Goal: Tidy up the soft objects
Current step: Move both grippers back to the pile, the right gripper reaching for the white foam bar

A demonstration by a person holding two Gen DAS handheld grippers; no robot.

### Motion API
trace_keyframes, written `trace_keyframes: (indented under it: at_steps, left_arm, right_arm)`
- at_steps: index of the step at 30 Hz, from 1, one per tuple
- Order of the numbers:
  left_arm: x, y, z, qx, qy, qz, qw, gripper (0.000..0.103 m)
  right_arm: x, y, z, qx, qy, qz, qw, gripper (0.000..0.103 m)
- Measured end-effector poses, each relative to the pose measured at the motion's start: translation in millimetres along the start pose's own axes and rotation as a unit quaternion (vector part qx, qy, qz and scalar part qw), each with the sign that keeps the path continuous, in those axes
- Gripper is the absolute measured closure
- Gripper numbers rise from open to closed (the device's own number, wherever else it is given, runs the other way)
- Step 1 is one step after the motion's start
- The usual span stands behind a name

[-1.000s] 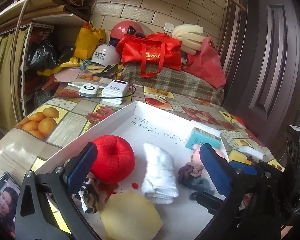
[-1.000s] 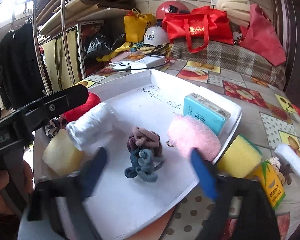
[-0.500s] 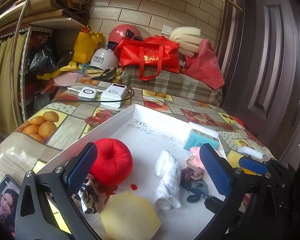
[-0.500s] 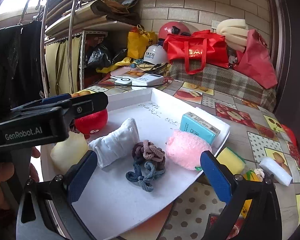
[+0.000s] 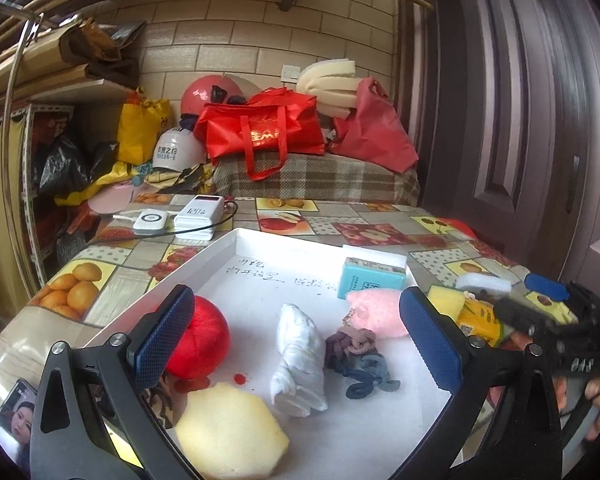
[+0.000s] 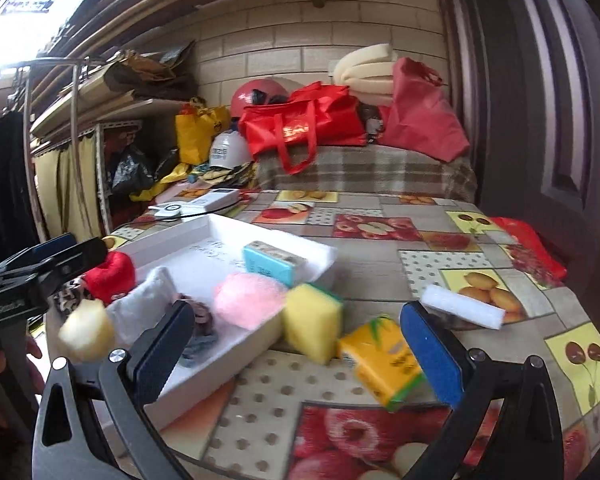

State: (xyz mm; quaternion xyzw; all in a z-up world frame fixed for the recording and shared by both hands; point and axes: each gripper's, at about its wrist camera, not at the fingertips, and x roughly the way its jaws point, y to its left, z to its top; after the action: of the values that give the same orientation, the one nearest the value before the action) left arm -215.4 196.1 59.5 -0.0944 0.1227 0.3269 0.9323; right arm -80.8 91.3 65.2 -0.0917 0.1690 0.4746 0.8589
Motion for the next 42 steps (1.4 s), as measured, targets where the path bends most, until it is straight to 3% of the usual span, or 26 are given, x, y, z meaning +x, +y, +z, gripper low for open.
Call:
trace_keyframes:
  at_steps: [4, 8, 12, 15, 20, 23, 27, 29, 32, 34, 39, 42]
  left_arm:
    - [-2, -39, -4, 0.039, 0.011, -0.050, 0.9979, 0.000]
    - [-1, -98, -12, 0.084, 0.035, -0.120, 0.9886, 0.000]
    - [20, -155, -17, 0.121, 0.101, -0.167, 0.9732, 0.000]
    - [46, -176, -18, 0.120, 0.137, -0.171, 0.9684, 0.000]
    - [85, -196, -8, 0.118, 0.148, -0.168, 0.9675, 0.000]
    - [108, -211, -4, 0.134, 0.158, -0.160, 0.9651, 0.001]
    - [141, -218, -4, 0.127, 0.200, -0.141, 0.9612, 0.001]
    - [148, -222, -9, 0.136, 0.221, -0.143, 0.9552, 0.001]
    - [157, -236, -19, 0.172, 0.256, -0.144, 0.9404, 0.001]
    - [159, -241, -24, 0.185, 0.263, -0.136, 0.9372, 0.001]
    - [143, -242, -29, 0.191, 0.266, -0.182, 0.9271, 0.001]
    - [123, -252, -36, 0.208, 0.266, -0.225, 0.9142, 0.001]
  right_arm:
    - [-4, -74, -1, 0.059, 0.003, -0.026, 0.998, 0.000]
    - [-1, -146, -3, 0.133, 0.025, -0.069, 0.988, 0.000]
    - [14, -186, -13, 0.221, 0.057, -0.036, 0.973, 0.000]
    - [35, -188, -15, 0.237, 0.090, 0.018, 0.967, 0.000]
    - [58, -185, -1, 0.213, 0.081, 0.040, 0.973, 0.000]
    - [82, -189, 1, 0.236, 0.094, 0.065, 0.965, 0.000]
    - [112, -199, 3, 0.265, 0.119, 0.088, 0.953, 0.000]
    - [127, -200, 1, 0.273, 0.142, 0.116, 0.944, 0.000]
    - [133, -187, 4, 0.250, 0.154, 0.155, 0.943, 0.000]
    - [132, -180, 2, 0.240, 0.162, 0.187, 0.939, 0.000]
    - [121, -164, -4, 0.202, 0.191, 0.232, 0.932, 0.003]
    - [101, -158, -12, 0.182, 0.205, 0.252, 0.928, 0.004]
